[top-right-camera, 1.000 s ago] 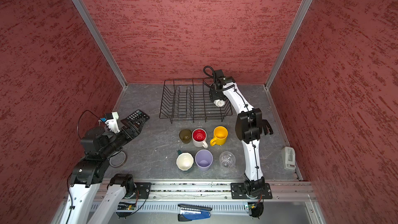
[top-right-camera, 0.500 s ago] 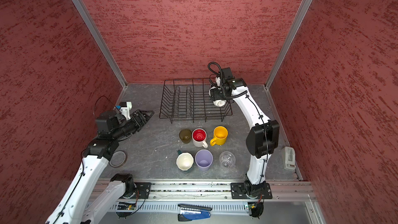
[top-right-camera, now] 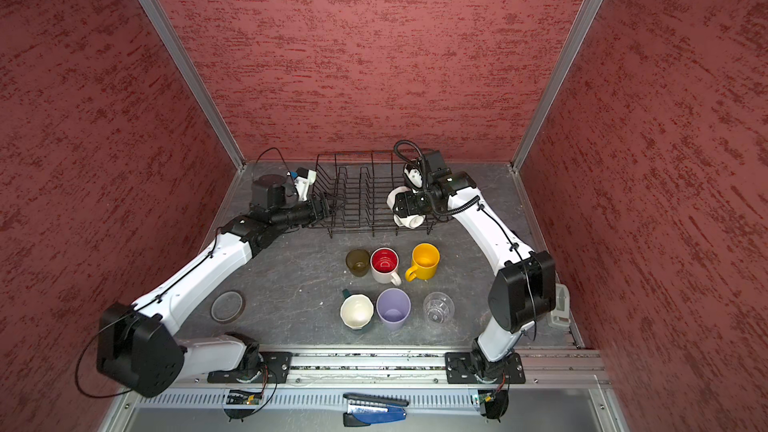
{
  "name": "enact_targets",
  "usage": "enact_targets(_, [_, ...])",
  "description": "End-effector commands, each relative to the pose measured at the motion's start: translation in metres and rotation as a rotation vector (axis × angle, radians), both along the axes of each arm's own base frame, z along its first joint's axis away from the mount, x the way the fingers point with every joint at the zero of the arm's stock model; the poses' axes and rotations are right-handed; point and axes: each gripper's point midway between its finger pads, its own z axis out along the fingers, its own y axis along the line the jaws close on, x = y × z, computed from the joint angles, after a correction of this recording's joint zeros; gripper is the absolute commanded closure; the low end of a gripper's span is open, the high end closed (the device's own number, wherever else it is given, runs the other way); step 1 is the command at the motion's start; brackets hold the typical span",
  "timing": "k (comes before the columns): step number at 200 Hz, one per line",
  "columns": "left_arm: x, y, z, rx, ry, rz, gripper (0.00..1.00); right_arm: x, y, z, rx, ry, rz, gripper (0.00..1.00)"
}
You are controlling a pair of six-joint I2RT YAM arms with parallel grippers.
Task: Load the cups into the dish rack
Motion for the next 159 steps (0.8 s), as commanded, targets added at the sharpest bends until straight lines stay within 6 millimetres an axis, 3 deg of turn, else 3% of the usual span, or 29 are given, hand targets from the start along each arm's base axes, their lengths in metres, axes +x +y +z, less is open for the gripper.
enact_targets(1, [0.003,-0.025,0.027,-0.041,-0.139,-0.12,0.28,-0.007,0.022,0.052,0.151,-0.12,0.077,1.0])
enact_targets(41, [-0.014,-0.054,0.037,-0.128,-0.247,-0.33,0.3,-0.026,0.033,0.057,0.211,-0.098,0.163,1.0])
enact_targets(114, [-0.031,-0.056,0.041,-0.113,-0.388,-0.478,0.3,-0.051,0.045,0.07,0.319,-0.084,0.274,1.0])
enact_targets(159, [-0.03,-0.042,0.043,-0.095,-0.479,-0.485,0.29,-0.06,0.051,0.073,0.364,-0.071,0.309,1.0])
